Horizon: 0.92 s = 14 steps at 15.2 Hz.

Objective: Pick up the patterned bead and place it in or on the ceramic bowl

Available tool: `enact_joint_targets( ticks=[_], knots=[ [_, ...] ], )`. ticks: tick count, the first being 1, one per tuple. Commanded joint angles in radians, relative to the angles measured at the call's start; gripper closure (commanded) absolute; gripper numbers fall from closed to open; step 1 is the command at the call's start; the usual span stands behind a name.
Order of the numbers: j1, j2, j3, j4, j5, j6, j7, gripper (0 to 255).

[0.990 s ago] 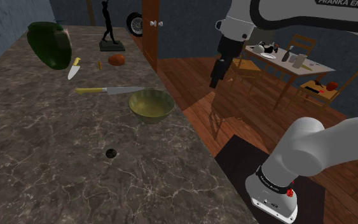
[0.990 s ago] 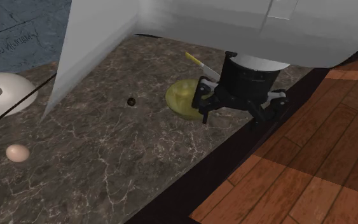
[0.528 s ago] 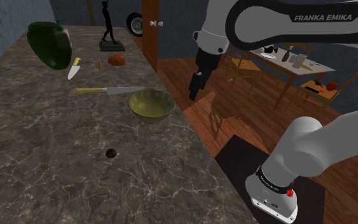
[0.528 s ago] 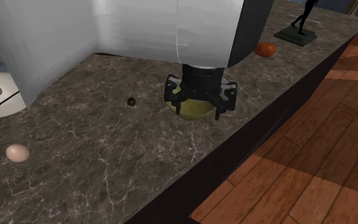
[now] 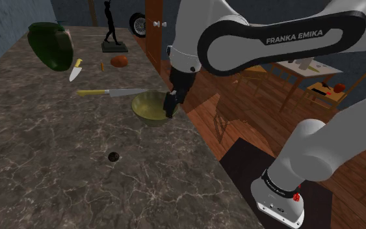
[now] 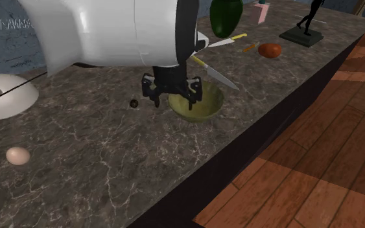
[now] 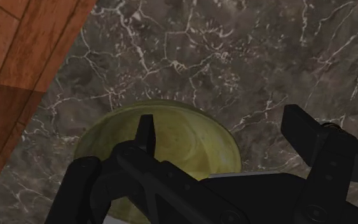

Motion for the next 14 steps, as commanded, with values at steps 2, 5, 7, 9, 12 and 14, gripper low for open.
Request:
enact_joint_targets(
  ticks=[2,5,7,9,12,14],
  knots=[
    [0.009,0.084,0.06,0.04,-0.027,0.051,0.06,0],
    [0.014,0.182,0.116,0.095,-0.076,0.093,0.125,0],
    [0.02,0.252,0.15,0.137,-0.12,0.116,0.173,0],
    [0.029,0.325,0.181,0.184,-0.173,0.133,0.224,0],
    [0.056,0.442,0.213,0.264,-0.265,0.147,0.305,0],
    [0.084,0.522,0.225,0.324,-0.33,0.148,0.357,0]
  ],
)
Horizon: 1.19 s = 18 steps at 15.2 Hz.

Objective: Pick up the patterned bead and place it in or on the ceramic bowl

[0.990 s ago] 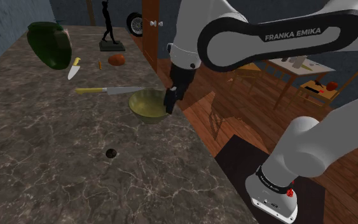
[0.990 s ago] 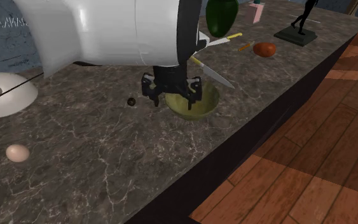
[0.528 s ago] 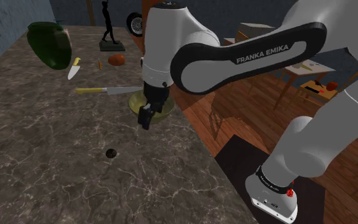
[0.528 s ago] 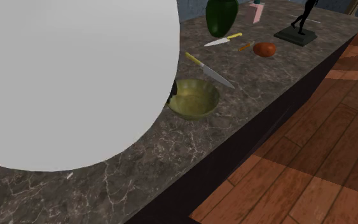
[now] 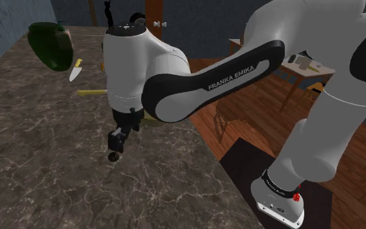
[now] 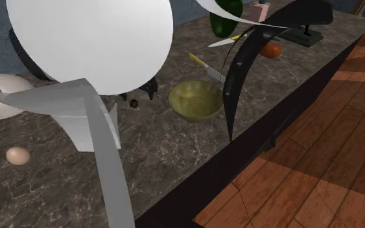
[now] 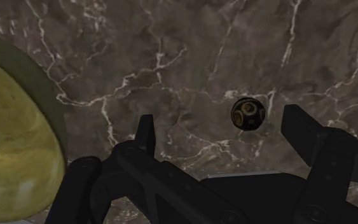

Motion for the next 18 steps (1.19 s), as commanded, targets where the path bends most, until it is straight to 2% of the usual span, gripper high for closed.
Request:
enact_joint_targets(
  ticks=[1,3,4,11,18],
  knots=[
    [0.029,0.087,0.009,0.064,-0.07,0.002,0.053,0],
    [0.07,0.167,0.008,0.132,-0.132,-0.006,0.097,0],
    [0.077,0.178,0.006,0.141,-0.139,-0.008,0.102,0],
    [0.087,0.234,-0.015,0.11,-0.186,0.068,0.131,0],
    [0.087,0.234,-0.015,0.11,-0.186,0.068,0.131,0]
  ],
)
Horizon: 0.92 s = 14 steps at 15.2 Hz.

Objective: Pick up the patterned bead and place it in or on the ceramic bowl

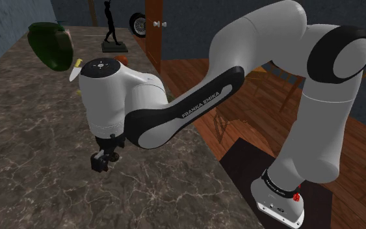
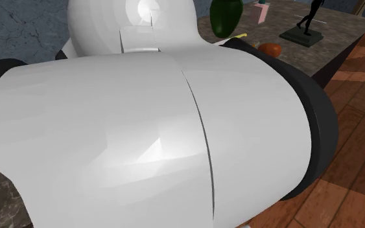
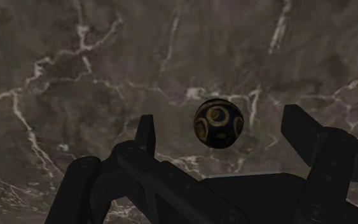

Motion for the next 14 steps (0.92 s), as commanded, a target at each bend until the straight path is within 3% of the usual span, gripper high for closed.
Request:
enact_joint_targets(
  ticks=[1,2,14],
  knots=[
    [0.0,0.0,0.0,0.0,0.0,0.0,0.0,0],
    [0.0,0.0,0.0,0.0,0.0,0.0,0.0,255],
    [-0.005,-0.018,0.007,0.018,0.017,-0.032,-0.014,255]
  ],
)
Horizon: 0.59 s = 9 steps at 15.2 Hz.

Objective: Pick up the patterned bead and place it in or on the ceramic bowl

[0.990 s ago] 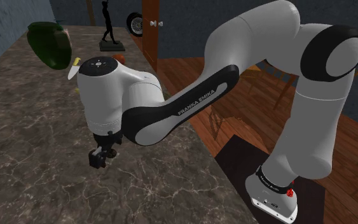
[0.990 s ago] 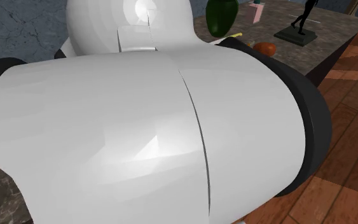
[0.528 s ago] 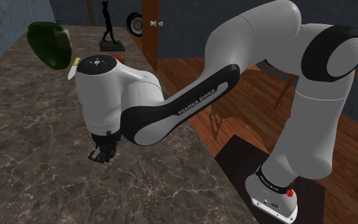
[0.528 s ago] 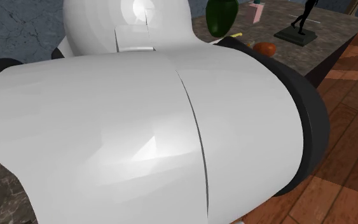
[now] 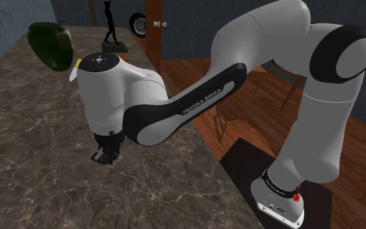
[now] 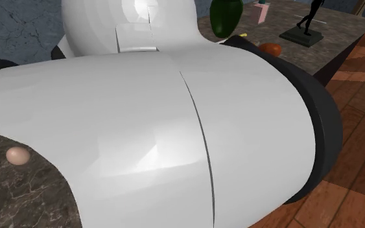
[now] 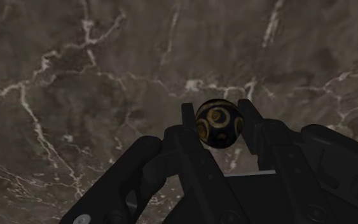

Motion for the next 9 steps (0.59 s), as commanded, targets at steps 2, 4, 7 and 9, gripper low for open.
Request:
enact_joint_targets(
  ticks=[2,4,7,9],
  knots=[
    [-0.005,-0.018,0.006,0.017,0.017,-0.032,-0.015,255],
    [-0.007,-0.028,0.01,0.032,0.027,-0.054,-0.023,255],
    [-0.01,-0.043,0.015,0.055,0.041,-0.088,-0.036,255],
    [-0.011,-0.051,0.018,0.071,0.05,-0.111,-0.043,255]
  ],
)
